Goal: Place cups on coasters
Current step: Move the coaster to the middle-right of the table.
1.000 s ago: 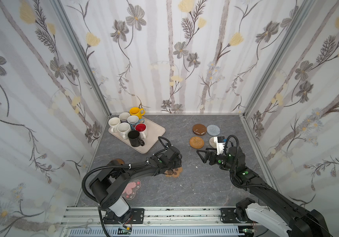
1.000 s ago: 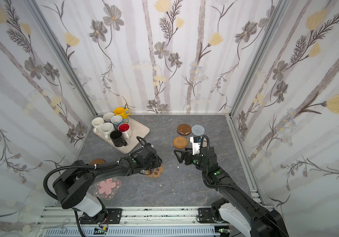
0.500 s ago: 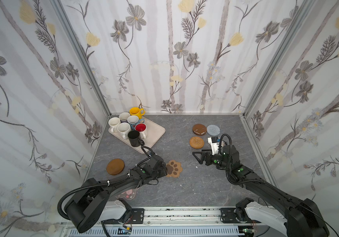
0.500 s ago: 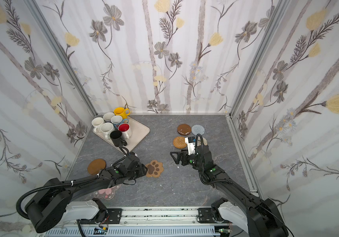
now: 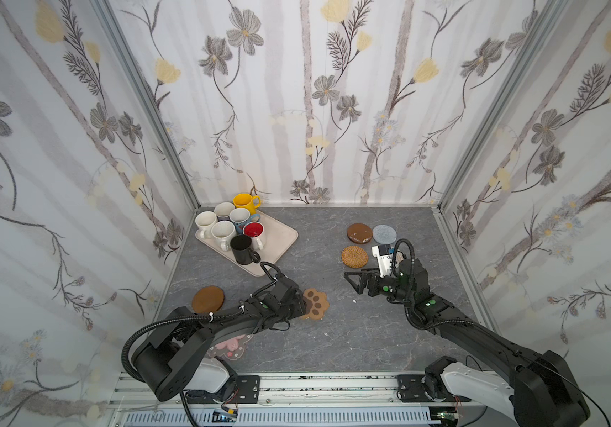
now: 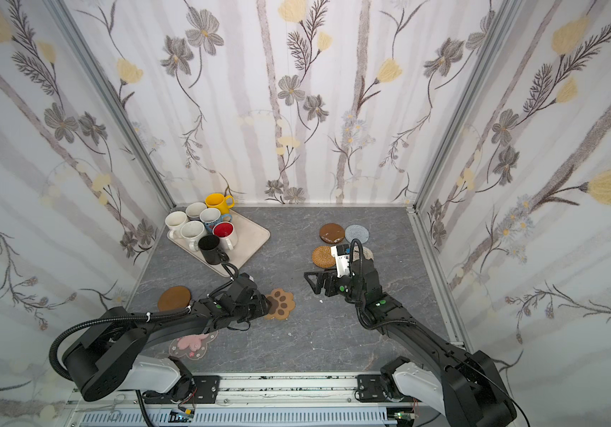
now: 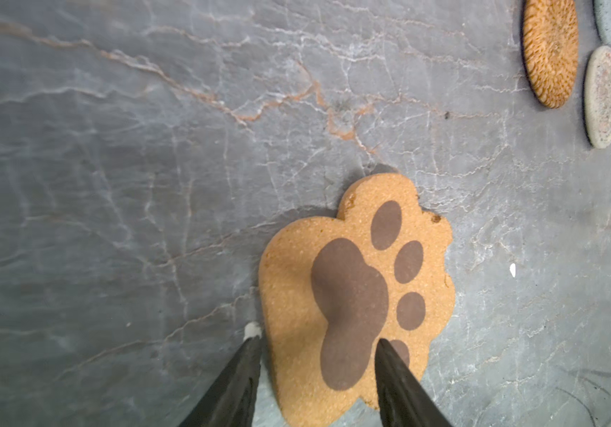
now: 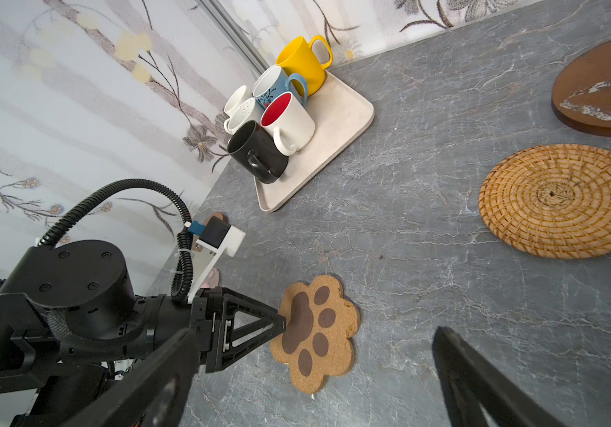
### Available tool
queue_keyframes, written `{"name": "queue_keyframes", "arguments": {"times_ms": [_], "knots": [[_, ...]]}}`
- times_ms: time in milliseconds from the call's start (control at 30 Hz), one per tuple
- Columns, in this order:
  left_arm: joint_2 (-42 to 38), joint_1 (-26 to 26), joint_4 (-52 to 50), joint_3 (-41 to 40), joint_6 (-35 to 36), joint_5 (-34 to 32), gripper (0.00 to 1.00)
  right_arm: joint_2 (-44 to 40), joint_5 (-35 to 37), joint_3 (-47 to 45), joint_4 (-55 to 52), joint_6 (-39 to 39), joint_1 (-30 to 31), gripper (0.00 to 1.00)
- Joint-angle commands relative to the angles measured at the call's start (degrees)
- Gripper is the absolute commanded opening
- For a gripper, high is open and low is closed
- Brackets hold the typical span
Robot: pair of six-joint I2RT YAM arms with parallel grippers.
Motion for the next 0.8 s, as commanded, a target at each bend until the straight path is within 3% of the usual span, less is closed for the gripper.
{"name": "queue_keyframes", "arguments": {"times_ms": [0,233,500,633,767], "knots": [[1.4,-0.4,0.8,0.9,-0.2,0.9,0.48,-0.3,0.7,0.3,1.5,0.4,0.0,1.00],[6.0,-3.3,3.1,4.8,-1.4,1.1,0.43,-0.8,1.3,0.2,0.5,-0.1,-0.8,1.00],[15.7,-6.1,9.3,11.5,-3.0,2.5,0.42,-4.1,-4.0,-1.5,-1.5,1.1,-8.2,1.00],[19.8,-7.7,9.8,16.6,-2.7,0.2,0.40,-7.1,-4.5,-2.6,-3.3,0.6,-10.3,1.00],[25.5,-9.0,10.0,23.4,-2.7,2.0,0.40,-9.2,-4.9,-3.3,-4.4,0.6,-11.3,1.00]]}}
